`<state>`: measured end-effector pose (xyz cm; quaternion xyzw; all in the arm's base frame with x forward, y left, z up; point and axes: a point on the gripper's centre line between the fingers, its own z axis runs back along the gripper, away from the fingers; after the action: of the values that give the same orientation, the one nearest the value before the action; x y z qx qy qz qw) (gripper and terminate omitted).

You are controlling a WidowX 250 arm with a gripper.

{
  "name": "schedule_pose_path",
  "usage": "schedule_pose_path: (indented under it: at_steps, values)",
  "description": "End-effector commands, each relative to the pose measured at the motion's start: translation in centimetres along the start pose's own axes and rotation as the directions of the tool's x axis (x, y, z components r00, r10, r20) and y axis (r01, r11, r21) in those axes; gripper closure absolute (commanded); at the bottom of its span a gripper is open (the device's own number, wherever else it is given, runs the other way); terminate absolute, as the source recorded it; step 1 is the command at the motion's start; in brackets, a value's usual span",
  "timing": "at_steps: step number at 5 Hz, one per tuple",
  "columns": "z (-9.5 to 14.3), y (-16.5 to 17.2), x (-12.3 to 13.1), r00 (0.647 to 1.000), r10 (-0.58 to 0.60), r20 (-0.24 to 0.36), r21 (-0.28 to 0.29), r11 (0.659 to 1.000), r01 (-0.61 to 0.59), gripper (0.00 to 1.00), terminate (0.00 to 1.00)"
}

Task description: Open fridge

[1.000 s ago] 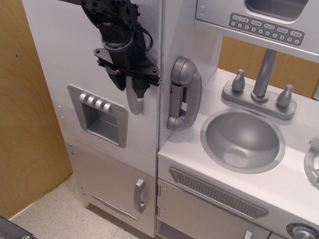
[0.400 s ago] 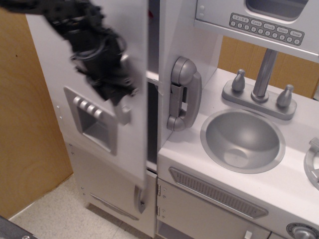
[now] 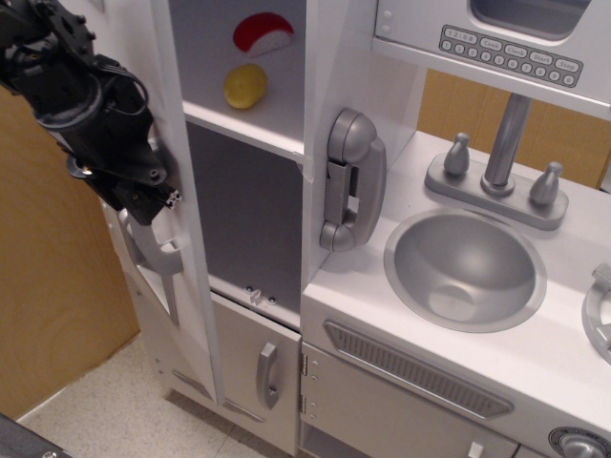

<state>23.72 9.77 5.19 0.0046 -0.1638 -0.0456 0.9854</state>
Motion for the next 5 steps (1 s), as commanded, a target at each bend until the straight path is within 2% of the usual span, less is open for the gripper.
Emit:
schedule_pose_path:
  at_steps: [1, 2, 3, 4, 5]
  values:
    - [-0.2, -0.3, -2.3, 0.996, 0.036, -0.086, 0.084, 0.996, -0.028, 0.00, 0.00]
    - [-0.7, -2.6, -3.3, 0.990, 0.041, -0.132, 0.083, 0.996, -0.030, 0.00, 0.00]
    - [-0.9, -5.6, -3.0, 0.980, 0.014, -0.200, -0.003, 1.000, -0.014, 0.00, 0.00]
    - [-0.4, -8.3, -1.7, 0.988, 0.004, -0.152, -0.079, 0.997, -0.017, 0.00, 0.00]
    - [-0.8, -9.8, 0.2, 0.993, 0.009, -0.115, -0.094, 0.995, -0.020, 0.00, 0.00]
